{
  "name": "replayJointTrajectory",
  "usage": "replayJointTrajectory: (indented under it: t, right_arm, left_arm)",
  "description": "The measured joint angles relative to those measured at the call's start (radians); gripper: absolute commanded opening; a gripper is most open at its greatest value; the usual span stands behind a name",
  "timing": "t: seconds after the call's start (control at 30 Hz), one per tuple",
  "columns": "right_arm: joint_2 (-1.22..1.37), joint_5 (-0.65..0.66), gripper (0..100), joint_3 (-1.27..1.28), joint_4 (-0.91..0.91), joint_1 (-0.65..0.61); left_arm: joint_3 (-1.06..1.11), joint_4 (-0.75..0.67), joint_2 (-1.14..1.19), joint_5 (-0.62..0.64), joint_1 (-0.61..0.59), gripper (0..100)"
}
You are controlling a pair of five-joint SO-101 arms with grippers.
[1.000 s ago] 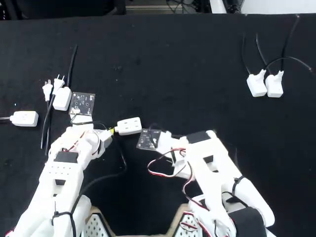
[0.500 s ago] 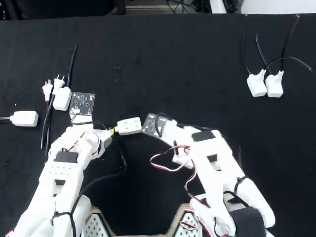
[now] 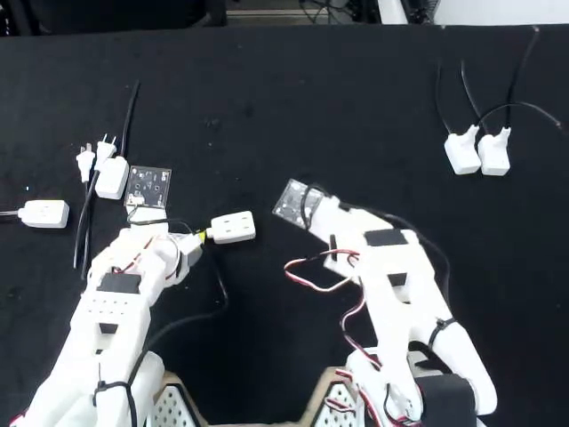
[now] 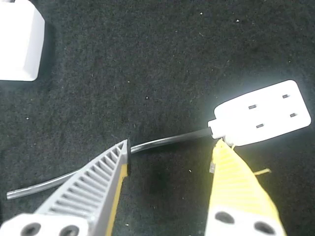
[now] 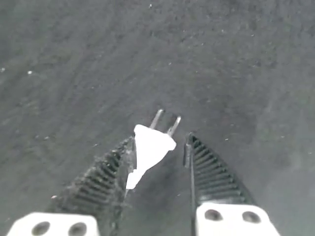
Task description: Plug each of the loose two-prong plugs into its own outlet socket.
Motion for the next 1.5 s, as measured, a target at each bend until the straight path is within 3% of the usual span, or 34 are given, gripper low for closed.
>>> replayJointTrajectory:
  t: [0.73, 0.93, 1.33, 1.5]
  right_arm:
    - [0.0, 0.006, 15.9, 0.018, -0.037, 0.075]
    - [-0.003, 0.006, 15.9, 0.066, -0.044, -0.009]
    - [0.0, 0.006, 15.8, 0.074, -0.044, -0.012]
    - [0.0, 0.002, 1.1, 0.075, -0.044, -0.012]
  left_arm:
    - [0.0, 0.0, 0.0, 0.0, 0.0, 27]
    - [0.0, 0.0, 0.0, 0.0, 0.002, 27]
    - [0.0, 0.0, 0.0, 0.0, 0.002, 27]
    - [0.0, 0.0, 0.0, 0.0, 0.002, 27]
